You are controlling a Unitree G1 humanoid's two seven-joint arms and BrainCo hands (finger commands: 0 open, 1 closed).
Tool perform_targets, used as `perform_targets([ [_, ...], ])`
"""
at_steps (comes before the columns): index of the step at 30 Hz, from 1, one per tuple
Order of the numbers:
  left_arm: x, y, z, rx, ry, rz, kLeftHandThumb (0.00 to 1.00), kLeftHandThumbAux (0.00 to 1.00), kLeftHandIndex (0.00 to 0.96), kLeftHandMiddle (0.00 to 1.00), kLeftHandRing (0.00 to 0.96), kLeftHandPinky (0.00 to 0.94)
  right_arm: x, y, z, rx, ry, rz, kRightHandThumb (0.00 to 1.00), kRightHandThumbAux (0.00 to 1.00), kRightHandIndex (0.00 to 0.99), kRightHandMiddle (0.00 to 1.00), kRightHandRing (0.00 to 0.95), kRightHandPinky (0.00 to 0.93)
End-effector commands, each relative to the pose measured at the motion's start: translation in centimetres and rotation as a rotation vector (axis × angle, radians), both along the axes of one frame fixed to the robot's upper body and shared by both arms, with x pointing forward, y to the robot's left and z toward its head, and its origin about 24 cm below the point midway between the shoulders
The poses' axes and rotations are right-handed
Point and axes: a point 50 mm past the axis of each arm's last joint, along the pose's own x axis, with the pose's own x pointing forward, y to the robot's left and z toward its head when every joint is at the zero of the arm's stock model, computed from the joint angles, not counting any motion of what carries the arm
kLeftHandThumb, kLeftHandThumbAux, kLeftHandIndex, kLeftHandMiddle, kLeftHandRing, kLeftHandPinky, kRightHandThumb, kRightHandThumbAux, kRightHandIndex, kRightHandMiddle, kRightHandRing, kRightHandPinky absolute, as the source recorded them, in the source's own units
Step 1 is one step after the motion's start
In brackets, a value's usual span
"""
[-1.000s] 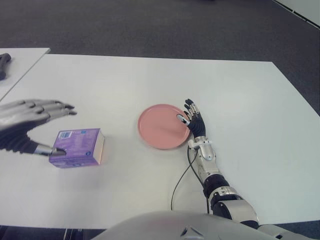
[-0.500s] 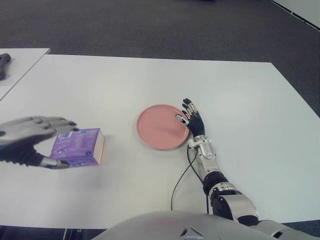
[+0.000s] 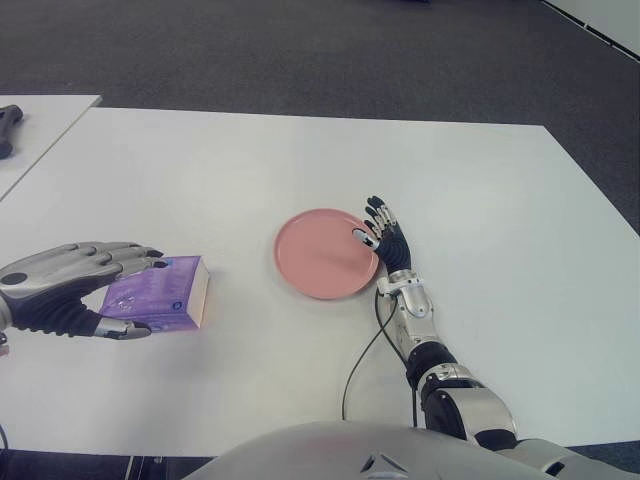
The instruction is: Put the tissue paper into the plate.
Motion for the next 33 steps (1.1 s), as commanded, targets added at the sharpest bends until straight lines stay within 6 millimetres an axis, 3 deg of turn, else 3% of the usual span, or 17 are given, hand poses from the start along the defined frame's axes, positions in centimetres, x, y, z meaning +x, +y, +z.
perform_targets([
  [1,0.3,0.0,-0.7,-0.009,-0.018,-0.004,0.155,0.183,0.000,0.000,0.000,0.000,-4.2,-1.0,-4.6,0.018,0.204,-0.058,0.103,0.696,0.061,0.028,0.010,0.055],
  [16,1.0,-0.3,-1.8,-0.105,-0.167,0.024,0.152,0.197,0.000,0.000,0.000,0.000,-4.2,-1.1,-4.7,0.001,0.206,-0.057,0.096,0.705,0.062,0.030,0.013,0.055],
  [33,1.7,-0.2,-2.2,-0.069,-0.264,0.017,0.134,0.219,0.000,0.000,0.000,0.000,-4.2,-1.3,-4.7,0.000,0.207,-0.058,0.096,0.706,0.062,0.030,0.013,0.055],
])
